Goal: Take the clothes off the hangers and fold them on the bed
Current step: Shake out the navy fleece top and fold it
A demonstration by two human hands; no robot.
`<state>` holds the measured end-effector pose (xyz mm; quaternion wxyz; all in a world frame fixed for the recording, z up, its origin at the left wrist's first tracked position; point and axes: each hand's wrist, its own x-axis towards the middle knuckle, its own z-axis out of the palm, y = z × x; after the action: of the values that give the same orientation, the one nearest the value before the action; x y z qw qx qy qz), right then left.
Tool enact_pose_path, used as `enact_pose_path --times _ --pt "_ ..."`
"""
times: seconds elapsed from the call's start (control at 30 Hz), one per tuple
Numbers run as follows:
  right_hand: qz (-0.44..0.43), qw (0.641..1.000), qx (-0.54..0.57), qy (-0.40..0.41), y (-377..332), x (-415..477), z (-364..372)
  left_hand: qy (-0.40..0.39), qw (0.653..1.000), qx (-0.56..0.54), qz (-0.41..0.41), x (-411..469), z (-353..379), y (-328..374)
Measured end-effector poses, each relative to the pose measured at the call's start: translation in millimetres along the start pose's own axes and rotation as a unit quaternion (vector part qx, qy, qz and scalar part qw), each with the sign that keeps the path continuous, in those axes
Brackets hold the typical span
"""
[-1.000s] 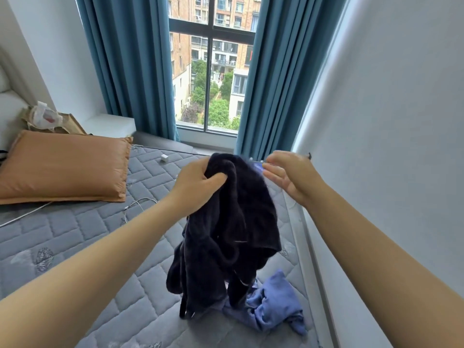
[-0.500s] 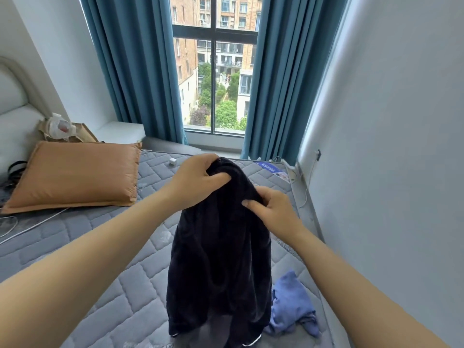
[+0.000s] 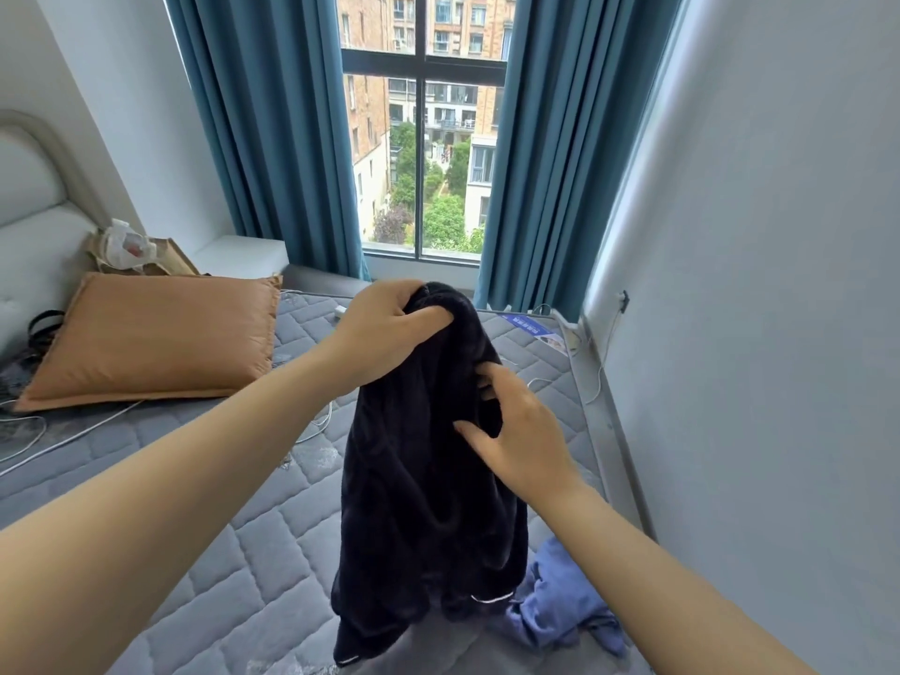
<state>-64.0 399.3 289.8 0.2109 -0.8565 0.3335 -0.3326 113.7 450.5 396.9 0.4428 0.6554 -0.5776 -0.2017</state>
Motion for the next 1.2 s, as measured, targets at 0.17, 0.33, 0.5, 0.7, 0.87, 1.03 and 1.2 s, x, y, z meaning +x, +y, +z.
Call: enact_pose_path --times 0.17,0.33,0.5,0.7,0.87,1.03,1.2 --pt "-0.007 0.999 0.032 0.017 -3 19 -5 0.03 0.999 0.015 0.009 6 -14 5" --pt "0.0 0.993 0.112 0.031 -2 21 -21 0.041 0.997 0.066 -0.014 5 -33 -16" --pt "0.019 0.986 0.159 0.047 -12 31 -48 -0.003 0.996 0.02 -0.092 -6 -30 -50" --pt "0.001 0.982 0.178 0.06 -37 51 -75 -0.038 0.995 0.023 -0.086 -26 1 -92" --pt "-0.032 0.986 0.143 0.081 -46 66 -102 -0.048 0.989 0.085 -0.113 -49 24 -136" --pt "-0.021 0.993 0.065 0.1 -32 71 -121 -0.067 0.99 0.014 -0.124 -58 40 -149" --pt "0.045 0.987 -0.015 0.152 4 59 -137 -0.027 0.99 -0.03 -0.137 -46 27 -130"
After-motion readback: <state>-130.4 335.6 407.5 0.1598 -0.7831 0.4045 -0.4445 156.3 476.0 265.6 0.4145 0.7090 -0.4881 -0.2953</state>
